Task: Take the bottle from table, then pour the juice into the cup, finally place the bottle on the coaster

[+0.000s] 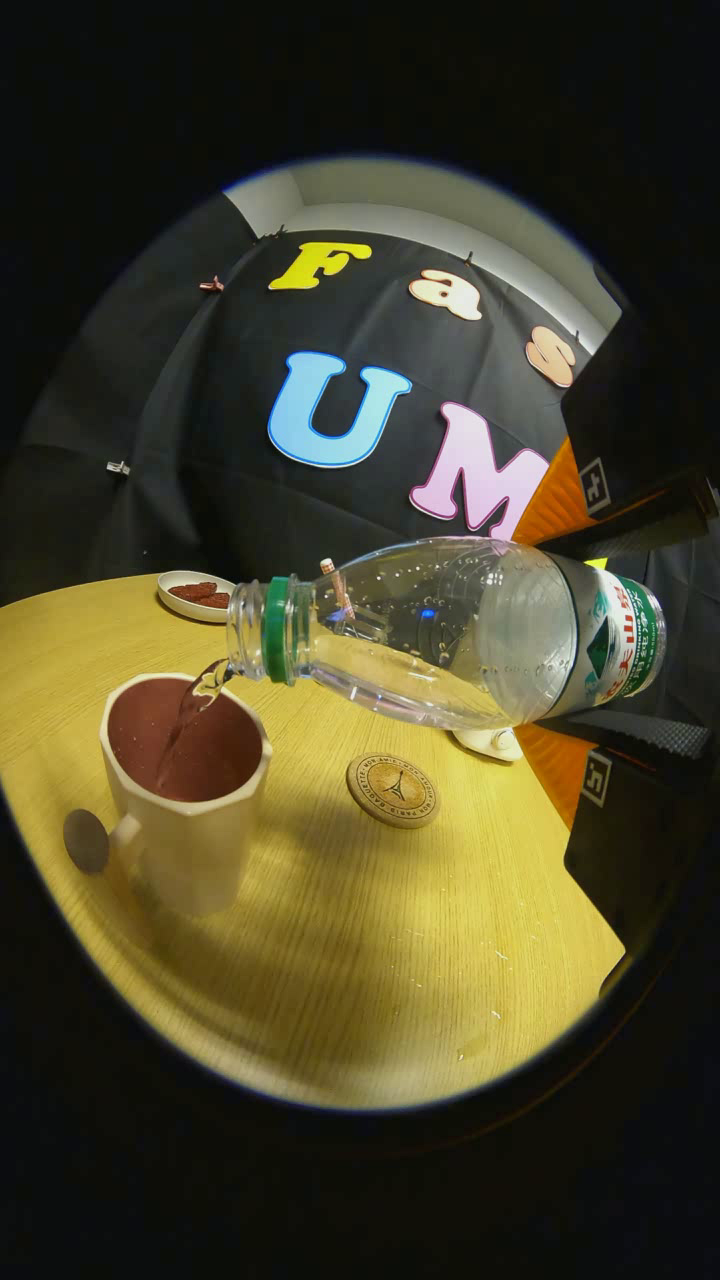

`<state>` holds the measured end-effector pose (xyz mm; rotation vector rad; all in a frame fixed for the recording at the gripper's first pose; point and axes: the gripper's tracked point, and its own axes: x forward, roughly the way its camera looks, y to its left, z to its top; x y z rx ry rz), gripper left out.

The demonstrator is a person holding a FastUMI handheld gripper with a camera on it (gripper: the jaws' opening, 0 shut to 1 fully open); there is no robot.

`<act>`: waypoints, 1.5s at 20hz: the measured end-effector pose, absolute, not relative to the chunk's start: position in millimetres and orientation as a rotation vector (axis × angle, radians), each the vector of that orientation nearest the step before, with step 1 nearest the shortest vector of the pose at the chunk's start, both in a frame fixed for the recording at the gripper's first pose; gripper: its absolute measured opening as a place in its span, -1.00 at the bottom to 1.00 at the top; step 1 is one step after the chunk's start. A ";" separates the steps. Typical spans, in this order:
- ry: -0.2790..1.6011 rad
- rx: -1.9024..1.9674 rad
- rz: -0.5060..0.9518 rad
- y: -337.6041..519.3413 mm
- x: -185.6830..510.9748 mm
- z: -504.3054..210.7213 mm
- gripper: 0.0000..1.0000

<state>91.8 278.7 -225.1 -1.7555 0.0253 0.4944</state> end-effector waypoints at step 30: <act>-0.245 -2.032 0.475 297.5 113.0 -164.1 0.40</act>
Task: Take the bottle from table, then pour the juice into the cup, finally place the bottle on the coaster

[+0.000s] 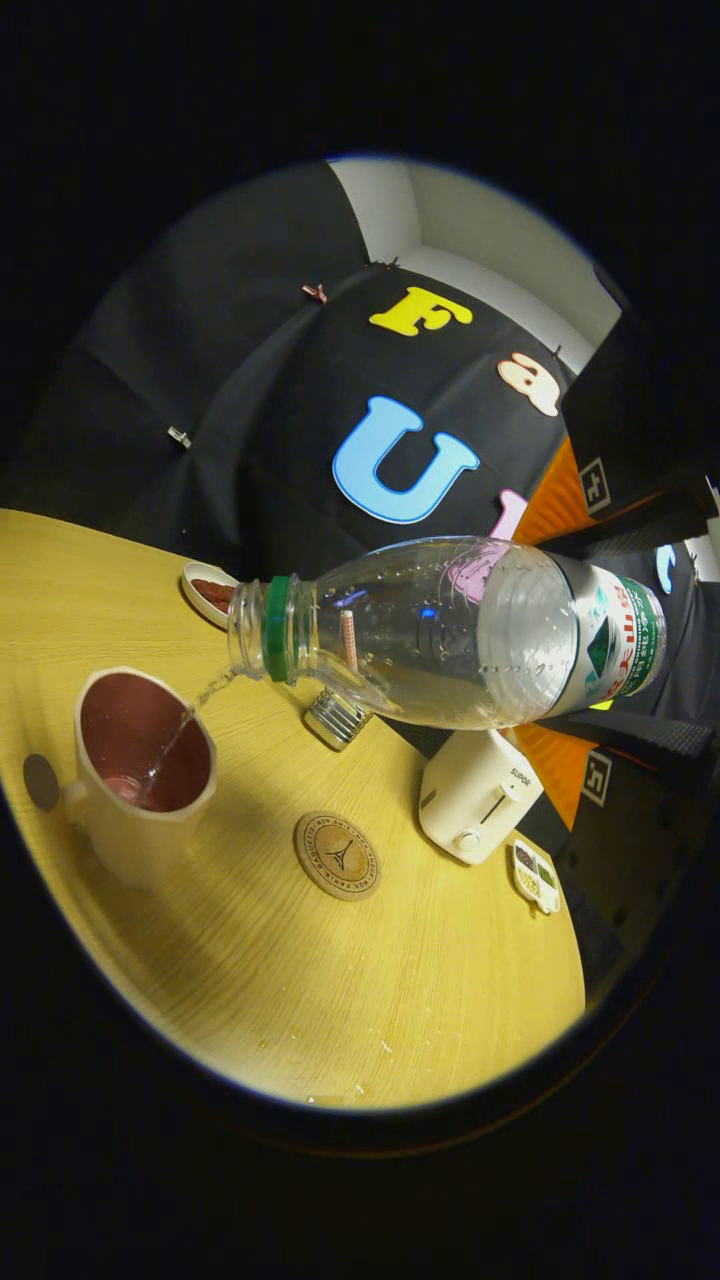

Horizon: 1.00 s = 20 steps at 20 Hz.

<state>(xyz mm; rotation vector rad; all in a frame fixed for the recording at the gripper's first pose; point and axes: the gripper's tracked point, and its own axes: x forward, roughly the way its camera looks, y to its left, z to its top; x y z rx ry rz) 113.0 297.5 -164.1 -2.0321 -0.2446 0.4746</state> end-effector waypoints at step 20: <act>-0.016 -1.563 0.550 291.6 90.9 -213.8 0.42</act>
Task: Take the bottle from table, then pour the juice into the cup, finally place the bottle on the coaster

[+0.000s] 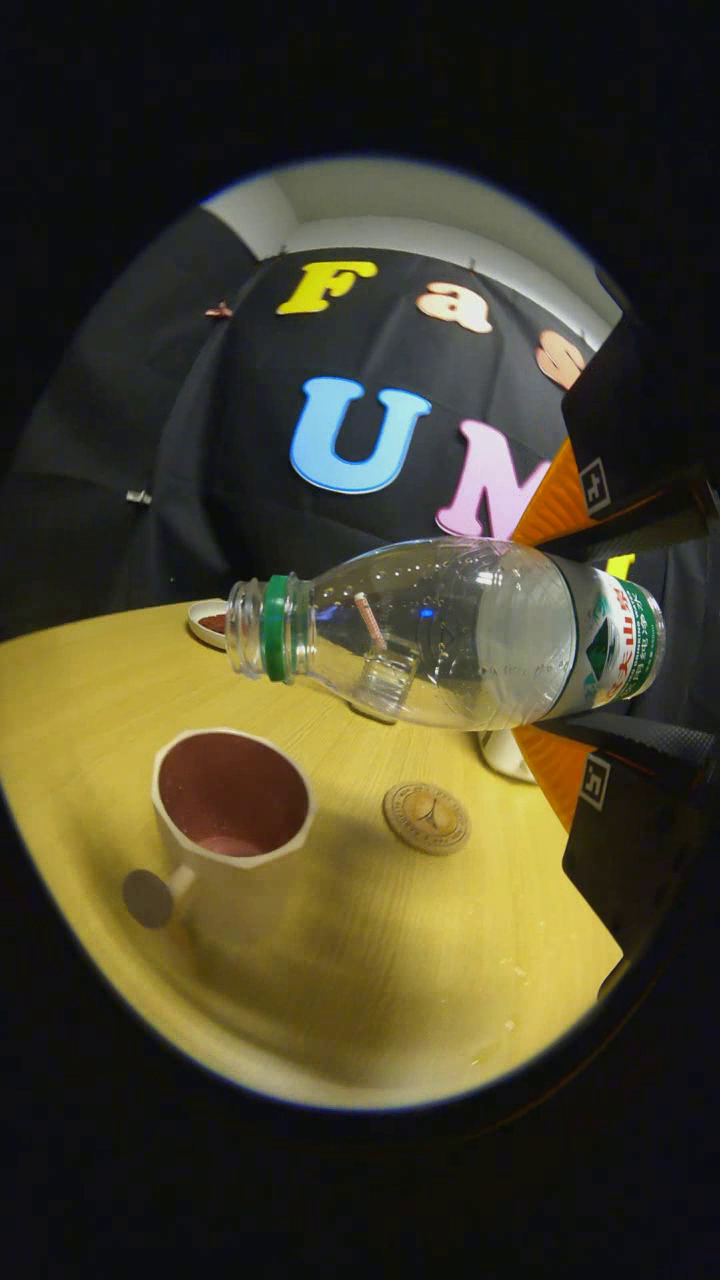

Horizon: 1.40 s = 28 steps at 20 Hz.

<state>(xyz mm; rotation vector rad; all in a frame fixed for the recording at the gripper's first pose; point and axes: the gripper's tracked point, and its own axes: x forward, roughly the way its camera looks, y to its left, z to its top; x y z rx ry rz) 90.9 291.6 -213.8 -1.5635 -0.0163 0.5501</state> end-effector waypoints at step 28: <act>0.166 0.213 0.571 289.5 193.7 -224.4 0.48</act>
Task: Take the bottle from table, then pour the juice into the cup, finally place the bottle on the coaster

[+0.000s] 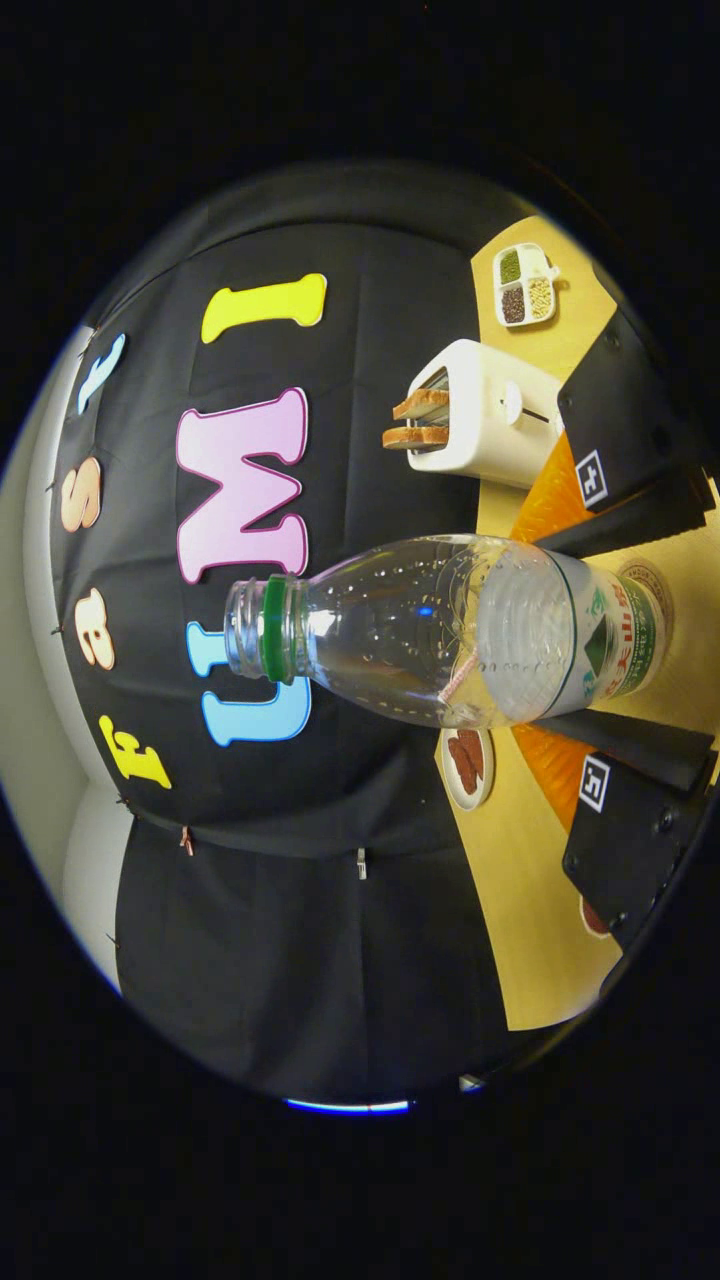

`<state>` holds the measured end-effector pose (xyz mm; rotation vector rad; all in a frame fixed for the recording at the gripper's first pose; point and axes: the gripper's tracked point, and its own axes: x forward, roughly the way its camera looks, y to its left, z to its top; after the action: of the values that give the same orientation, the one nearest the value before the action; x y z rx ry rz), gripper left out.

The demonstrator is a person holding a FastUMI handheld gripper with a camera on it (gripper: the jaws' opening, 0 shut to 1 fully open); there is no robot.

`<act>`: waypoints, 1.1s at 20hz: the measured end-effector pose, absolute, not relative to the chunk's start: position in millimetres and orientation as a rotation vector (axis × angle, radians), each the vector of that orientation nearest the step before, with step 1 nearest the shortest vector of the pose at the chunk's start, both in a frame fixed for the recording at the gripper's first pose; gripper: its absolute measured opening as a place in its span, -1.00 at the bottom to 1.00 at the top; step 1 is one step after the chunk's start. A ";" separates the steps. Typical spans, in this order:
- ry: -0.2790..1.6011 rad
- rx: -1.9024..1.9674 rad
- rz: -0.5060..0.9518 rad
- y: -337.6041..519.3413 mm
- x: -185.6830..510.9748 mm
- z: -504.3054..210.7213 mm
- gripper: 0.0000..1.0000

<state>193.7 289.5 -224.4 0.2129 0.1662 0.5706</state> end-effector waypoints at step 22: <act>0.261 0.235 0.616 311.2 213.1 -301.2 0.55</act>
<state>213.1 311.2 -301.2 0.2346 0.2610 0.6160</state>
